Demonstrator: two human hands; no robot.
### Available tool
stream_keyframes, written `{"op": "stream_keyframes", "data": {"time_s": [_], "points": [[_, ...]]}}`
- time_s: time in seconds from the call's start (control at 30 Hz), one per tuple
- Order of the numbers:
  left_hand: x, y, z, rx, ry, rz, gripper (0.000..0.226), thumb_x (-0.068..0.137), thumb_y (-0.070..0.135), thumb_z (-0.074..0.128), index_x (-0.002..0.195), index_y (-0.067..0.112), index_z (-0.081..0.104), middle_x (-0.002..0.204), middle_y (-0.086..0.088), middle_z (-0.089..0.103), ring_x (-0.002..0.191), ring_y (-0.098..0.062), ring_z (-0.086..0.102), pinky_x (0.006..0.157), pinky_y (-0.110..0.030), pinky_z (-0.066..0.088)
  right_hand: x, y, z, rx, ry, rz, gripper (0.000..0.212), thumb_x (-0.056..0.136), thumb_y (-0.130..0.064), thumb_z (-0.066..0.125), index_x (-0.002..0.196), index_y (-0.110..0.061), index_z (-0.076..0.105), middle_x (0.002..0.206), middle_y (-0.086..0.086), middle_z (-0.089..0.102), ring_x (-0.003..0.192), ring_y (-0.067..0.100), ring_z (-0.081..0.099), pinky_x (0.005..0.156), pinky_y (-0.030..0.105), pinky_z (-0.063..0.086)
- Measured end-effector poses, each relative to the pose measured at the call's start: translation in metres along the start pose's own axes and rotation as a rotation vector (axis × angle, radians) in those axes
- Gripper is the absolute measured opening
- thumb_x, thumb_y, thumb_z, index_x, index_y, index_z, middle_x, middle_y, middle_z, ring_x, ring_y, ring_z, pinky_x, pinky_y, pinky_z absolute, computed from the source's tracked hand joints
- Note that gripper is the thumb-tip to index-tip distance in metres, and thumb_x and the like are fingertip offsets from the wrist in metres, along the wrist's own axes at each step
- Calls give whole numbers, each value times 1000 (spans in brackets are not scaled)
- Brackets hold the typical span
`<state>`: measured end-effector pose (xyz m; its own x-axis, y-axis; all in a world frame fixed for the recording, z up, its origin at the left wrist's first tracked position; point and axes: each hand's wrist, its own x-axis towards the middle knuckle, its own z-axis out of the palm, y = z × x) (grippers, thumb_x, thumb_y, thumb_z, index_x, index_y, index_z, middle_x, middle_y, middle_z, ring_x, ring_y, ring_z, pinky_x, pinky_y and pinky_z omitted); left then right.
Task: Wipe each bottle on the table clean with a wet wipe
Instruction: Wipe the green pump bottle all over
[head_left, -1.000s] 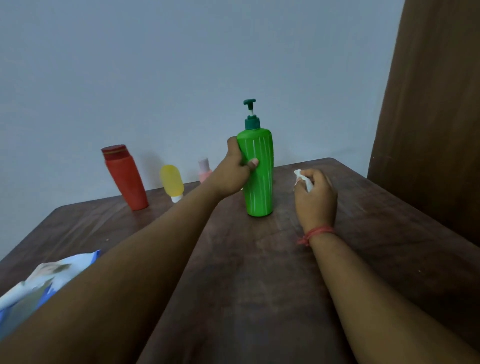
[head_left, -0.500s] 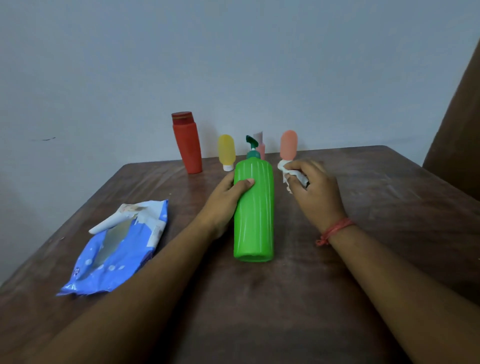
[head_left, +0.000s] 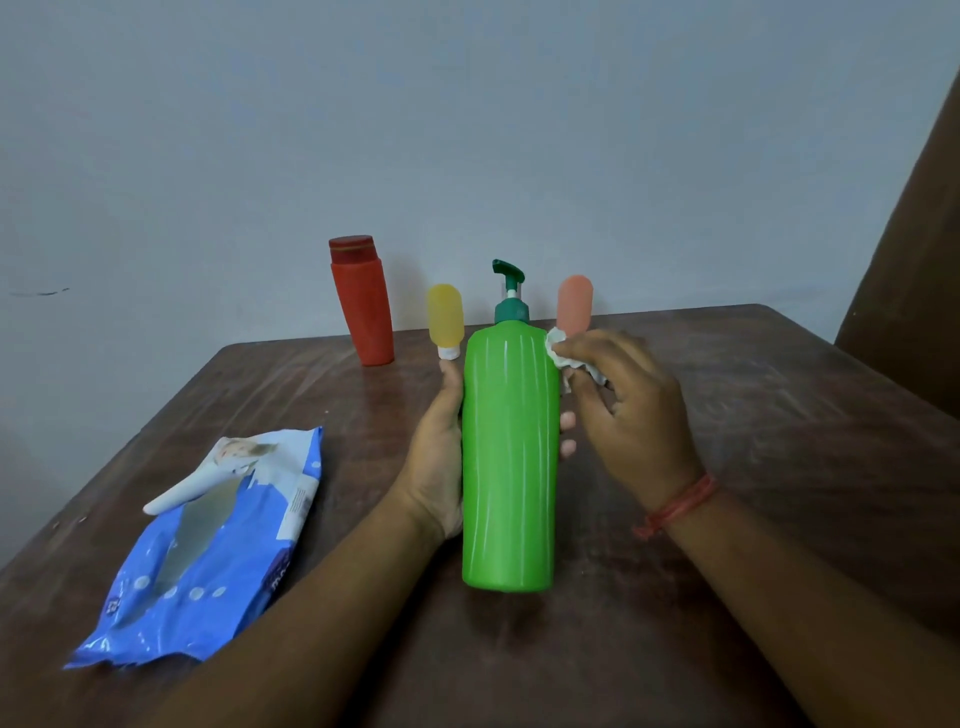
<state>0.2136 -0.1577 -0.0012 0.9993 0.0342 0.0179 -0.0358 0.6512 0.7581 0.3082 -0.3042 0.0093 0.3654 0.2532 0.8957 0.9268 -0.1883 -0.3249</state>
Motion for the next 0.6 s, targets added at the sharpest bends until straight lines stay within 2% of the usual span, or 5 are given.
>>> {"op": "stream_keyframes", "data": {"time_s": [0.1, 0.23, 0.33, 0.47, 0.6], "points": [[4, -2, -5, 13, -50, -44, 90, 91, 77, 29, 120, 4, 71, 112, -20, 70, 91, -31, 70, 84, -41, 57, 5, 1, -3, -18, 55, 11, 33, 86, 18, 60, 108, -3, 73, 106, 7, 67, 101, 8, 60, 91, 16, 45], [5, -10, -2, -22, -168, -94, 86, 91, 75, 35, 129, 4, 65, 122, -23, 66, 100, -34, 68, 90, -46, 53, 13, -2, -9, 4, 140, 61, 29, 94, 9, 55, 118, 0, 70, 114, 12, 55, 109, 0, 52, 98, 15, 42], [3, -17, 2, -112, -246, -158, 85, 93, 71, 39, 138, 1, 55, 129, -24, 62, 110, -42, 64, 97, -59, 49, 18, 0, -17, 35, 39, 14, 28, 97, 5, 53, 121, 1, 68, 118, 14, 50, 116, 10, 52, 103, 22, 41], [5, -16, 3, -14, -272, -189, 75, 92, 67, 37, 128, 8, 67, 120, -17, 68, 103, -34, 68, 85, -48, 56, 21, 3, -23, -37, -107, -87, 28, 95, 5, 54, 118, 1, 70, 116, 13, 59, 113, 22, 56, 101, 31, 46], [5, -13, 4, -64, -222, -172, 71, 90, 63, 42, 125, 6, 68, 114, -16, 68, 93, -35, 69, 76, -45, 58, 21, 10, -23, -164, -218, -250, 29, 93, 5, 57, 115, -4, 74, 108, 8, 68, 104, 27, 57, 97, 30, 44]]}}
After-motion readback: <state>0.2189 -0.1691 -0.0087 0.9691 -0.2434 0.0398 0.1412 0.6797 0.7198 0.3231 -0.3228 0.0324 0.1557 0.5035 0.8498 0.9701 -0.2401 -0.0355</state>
